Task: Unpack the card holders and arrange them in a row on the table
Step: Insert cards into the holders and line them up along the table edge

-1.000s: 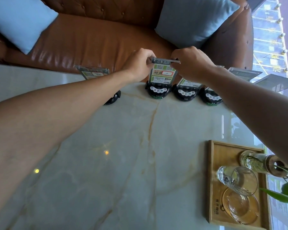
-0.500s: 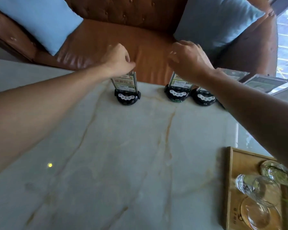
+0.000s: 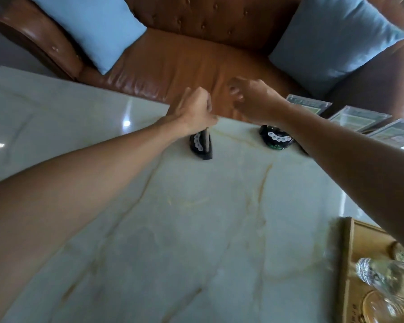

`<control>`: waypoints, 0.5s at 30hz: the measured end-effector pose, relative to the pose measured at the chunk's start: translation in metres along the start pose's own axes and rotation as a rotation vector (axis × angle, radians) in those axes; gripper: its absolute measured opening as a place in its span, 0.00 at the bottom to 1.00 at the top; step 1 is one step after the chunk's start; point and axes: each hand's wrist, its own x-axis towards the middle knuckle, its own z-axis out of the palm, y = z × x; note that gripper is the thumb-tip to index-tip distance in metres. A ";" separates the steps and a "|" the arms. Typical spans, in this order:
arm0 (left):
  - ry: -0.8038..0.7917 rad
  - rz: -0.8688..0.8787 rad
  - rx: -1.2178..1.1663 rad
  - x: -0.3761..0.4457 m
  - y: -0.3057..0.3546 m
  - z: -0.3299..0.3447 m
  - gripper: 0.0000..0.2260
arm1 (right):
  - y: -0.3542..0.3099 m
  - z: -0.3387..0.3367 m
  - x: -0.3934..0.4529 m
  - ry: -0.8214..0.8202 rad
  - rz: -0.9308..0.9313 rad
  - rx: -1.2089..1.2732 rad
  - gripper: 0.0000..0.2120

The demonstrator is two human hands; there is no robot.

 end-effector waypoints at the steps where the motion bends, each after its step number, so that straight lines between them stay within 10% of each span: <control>1: -0.022 0.032 0.037 -0.001 -0.003 -0.002 0.03 | 0.000 0.001 0.000 -0.043 -0.006 -0.012 0.24; 15: -0.062 0.161 -0.110 0.000 -0.062 -0.001 0.09 | -0.022 0.023 0.014 -0.127 -0.118 0.040 0.10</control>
